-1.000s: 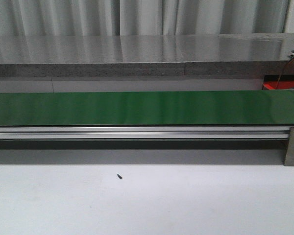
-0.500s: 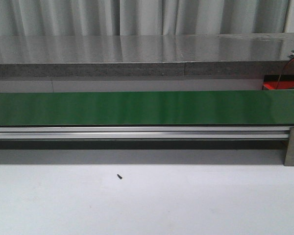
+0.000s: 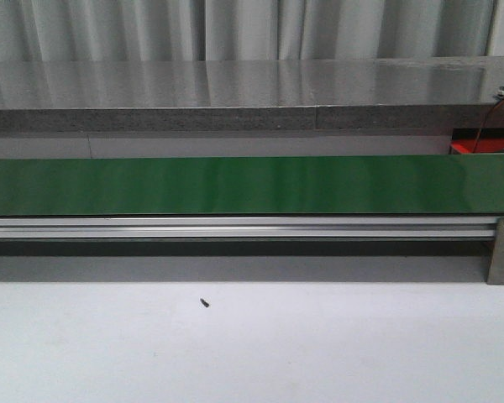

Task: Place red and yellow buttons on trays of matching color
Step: 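Lower the open left gripper over a red button and grasp it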

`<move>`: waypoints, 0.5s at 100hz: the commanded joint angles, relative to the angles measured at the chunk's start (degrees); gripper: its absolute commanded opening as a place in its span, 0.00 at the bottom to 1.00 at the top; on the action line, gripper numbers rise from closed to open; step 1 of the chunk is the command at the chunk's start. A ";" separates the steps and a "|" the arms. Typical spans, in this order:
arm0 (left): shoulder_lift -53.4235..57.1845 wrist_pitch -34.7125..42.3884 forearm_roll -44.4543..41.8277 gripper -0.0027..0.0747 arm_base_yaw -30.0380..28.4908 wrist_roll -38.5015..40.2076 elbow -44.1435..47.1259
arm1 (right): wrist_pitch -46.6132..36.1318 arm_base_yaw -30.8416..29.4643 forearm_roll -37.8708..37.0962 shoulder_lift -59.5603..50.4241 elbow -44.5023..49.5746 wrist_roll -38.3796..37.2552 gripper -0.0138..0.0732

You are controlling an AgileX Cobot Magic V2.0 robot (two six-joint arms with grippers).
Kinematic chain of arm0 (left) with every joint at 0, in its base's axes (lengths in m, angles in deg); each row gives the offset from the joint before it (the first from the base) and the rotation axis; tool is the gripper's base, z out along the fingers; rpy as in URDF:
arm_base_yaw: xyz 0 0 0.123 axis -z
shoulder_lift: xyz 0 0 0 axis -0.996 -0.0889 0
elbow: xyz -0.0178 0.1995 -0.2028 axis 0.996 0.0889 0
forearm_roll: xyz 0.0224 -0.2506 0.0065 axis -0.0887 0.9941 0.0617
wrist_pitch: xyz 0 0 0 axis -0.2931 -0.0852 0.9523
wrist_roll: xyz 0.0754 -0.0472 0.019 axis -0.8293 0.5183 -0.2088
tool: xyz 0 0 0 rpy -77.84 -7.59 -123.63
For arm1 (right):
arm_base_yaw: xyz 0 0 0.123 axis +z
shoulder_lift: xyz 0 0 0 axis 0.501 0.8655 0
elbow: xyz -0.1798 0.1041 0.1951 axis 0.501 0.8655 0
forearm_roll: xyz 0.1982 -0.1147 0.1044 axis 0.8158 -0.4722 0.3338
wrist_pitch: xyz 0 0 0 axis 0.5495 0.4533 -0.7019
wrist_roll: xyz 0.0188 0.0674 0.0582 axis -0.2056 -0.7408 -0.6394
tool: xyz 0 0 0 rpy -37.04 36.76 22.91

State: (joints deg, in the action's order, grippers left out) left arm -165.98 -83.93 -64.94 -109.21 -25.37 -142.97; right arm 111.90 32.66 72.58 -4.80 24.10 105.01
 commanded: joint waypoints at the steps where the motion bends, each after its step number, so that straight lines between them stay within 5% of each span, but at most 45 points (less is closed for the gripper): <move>1: 2.36 4.21 0.67 0.74 -0.15 0.52 -1.87 | -3.67 -0.03 0.91 0.01 -1.37 0.17 0.05; 50: 0.75 7.78 0.67 0.74 0.06 0.52 -1.87 | -3.67 -0.03 0.91 0.01 -1.37 0.17 0.05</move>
State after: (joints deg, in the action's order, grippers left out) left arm -168.37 -79.83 -64.94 -109.21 -25.37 -143.00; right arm 111.90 32.66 72.58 -4.80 24.10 105.01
